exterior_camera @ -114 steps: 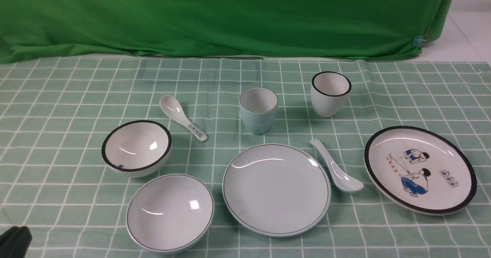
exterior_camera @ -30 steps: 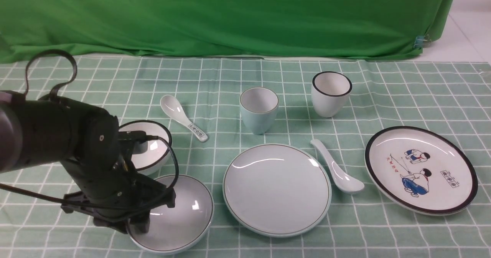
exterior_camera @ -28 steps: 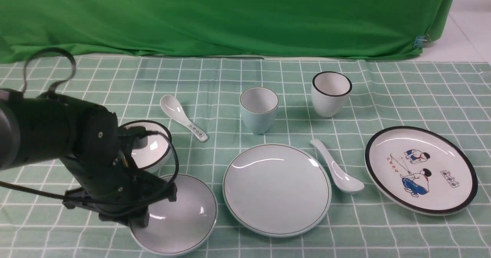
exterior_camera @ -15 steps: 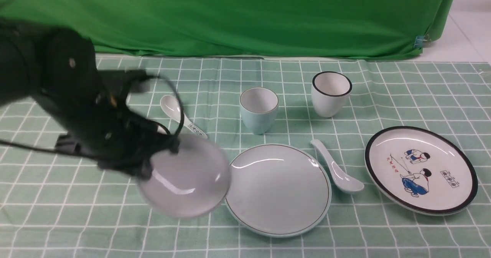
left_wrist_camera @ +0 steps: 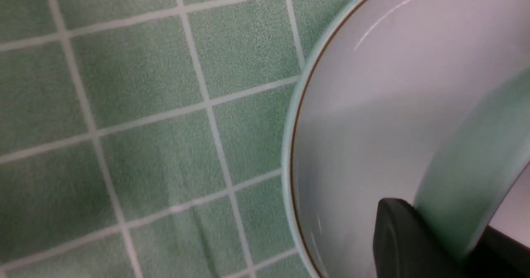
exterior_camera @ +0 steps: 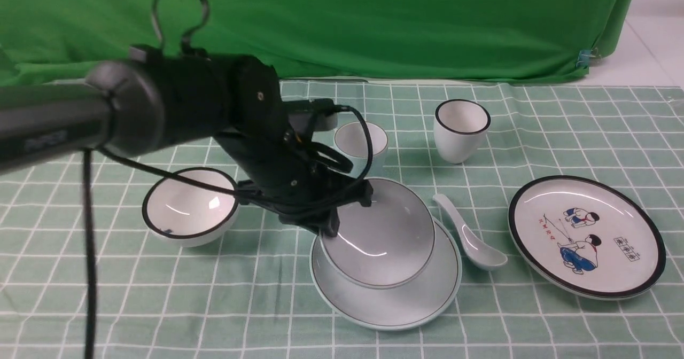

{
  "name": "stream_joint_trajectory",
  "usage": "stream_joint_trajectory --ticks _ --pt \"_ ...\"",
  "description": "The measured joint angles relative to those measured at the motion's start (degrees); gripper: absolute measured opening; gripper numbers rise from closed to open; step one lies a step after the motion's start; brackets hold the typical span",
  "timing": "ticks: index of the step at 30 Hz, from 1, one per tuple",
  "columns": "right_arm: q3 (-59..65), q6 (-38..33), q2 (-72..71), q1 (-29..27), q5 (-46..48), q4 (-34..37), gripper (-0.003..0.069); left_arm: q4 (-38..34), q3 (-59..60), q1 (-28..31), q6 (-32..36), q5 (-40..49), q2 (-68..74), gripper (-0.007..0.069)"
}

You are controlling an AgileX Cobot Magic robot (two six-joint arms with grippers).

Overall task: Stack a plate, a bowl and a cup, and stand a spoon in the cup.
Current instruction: Use the left arm to put the blue rice bowl into the blue large plate in the middle, then use the left arm to grab a blue teacup

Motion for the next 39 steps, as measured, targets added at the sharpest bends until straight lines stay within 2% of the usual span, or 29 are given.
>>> stream_joint_trajectory --ticks 4,14,21,23,25,26,33,39 --pt "0.0 0.0 0.0 0.0 0.0 0.0 0.0069 -2.0 -0.3 0.0 2.8 -0.2 2.6 0.0023" --pt "0.0 -0.2 0.0 0.0 0.0 0.0 0.0069 -3.3 -0.4 0.0 3.4 -0.9 4.1 0.0036" --pt "0.0 -0.2 0.0 0.0 0.0 0.0 0.0074 -3.4 -0.8 0.0 3.4 -1.8 4.1 0.0184" --pt "0.0 -0.2 0.0 0.0 0.0 0.0 0.0077 -1.8 -2.5 0.0 3.1 -0.9 4.1 0.0238" --pt "0.0 -0.2 0.0 0.0 0.0 0.0 0.0080 0.0 -4.0 0.0 1.9 0.0 4.1 0.0256" --pt "0.0 -0.2 0.0 0.0 0.0 0.0 0.0084 2.2 -6.7 0.0 -0.6 1.9 3.9 0.0274" --pt "0.0 -0.3 0.0 0.0 0.0 0.0 0.0087 18.8 -23.7 0.1 -10.9 9.0 3.7 0.0293" --pt "0.0 -0.4 0.0 0.0 0.0 0.0 0.0088 15.7 -34.2 2.5 -11.8 10.1 9.9 0.0315"
